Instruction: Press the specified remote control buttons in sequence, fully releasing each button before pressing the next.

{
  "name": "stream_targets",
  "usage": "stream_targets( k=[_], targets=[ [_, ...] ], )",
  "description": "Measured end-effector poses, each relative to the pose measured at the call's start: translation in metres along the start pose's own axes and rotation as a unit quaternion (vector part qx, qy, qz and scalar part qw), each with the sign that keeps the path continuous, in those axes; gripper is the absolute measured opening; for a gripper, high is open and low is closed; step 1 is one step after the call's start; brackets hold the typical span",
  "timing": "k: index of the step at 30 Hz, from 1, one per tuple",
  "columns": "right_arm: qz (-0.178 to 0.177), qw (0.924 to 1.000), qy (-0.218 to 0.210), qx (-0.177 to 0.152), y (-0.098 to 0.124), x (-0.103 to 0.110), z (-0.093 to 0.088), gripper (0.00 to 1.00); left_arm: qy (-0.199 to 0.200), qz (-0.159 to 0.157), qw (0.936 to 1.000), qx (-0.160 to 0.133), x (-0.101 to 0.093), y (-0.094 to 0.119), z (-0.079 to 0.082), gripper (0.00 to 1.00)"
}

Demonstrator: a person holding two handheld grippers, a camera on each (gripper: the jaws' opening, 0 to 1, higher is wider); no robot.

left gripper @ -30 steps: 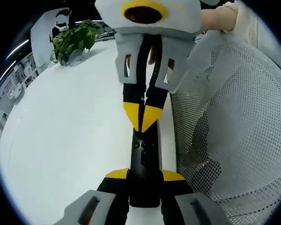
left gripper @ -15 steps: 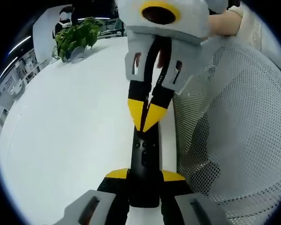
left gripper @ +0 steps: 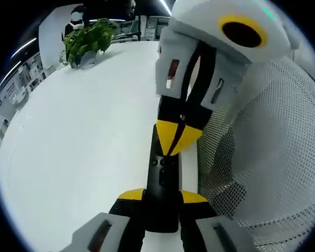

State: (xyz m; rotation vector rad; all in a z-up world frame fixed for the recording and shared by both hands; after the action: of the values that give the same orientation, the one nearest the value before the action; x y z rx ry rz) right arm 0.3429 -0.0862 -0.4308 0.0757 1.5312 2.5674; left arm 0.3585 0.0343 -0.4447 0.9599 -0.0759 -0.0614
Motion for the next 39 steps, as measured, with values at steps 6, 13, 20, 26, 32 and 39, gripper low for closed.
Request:
stream_targets(
  k=[6, 13, 20, 26, 32, 39],
  targets=[
    [0.004, 0.9993, 0.036, 0.004, -0.003, 0.006, 0.003, 0.0, 0.0, 0.0, 1.0, 0.0, 0.0, -0.001, 0.0, 0.23],
    [-0.028, 0.9876, 0.151, 0.032, -0.005, 0.015, 0.007, 0.0, -0.009, 0.002, 0.9999, 0.003, -0.001, -0.002, 0.001, 0.23],
    [-0.048, 0.965, 0.251, 0.059, -0.007, 0.024, 0.01, 0.0, -0.021, 0.004, 0.9998, 0.006, -0.001, -0.003, 0.001, 0.23],
    [-0.055, 0.9648, 0.248, 0.068, -0.008, 0.024, 0.011, 0.0, -0.01, 0.002, 0.9999, -0.001, -0.001, -0.004, 0.002, 0.24],
    [-0.03, 0.99, 0.133, 0.034, -0.006, 0.017, 0.008, 0.0, -0.009, 0.001, 1.0, -0.002, -0.001, -0.004, 0.002, 0.24],
    [-0.001, 1.0, 0.001, 0.001, -0.005, 0.0, 0.006, 0.0, -0.007, 0.001, 1.0, -0.002, 0.0, -0.004, 0.003, 0.24]
  ],
)
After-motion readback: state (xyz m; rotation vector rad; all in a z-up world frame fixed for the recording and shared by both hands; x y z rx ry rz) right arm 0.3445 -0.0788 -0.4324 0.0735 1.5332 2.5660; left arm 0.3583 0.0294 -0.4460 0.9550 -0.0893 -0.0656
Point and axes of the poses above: the point that each gripper's makers call its tool centre point, and the gripper's own axes: y roughly backward along the fingers, x roughly to its left, z roughly out of its top, the point moved 9 cm from there along y, roughly backward along the fingers, and after that the axes turned 14 degrees about -y, right-handed, at the moved point
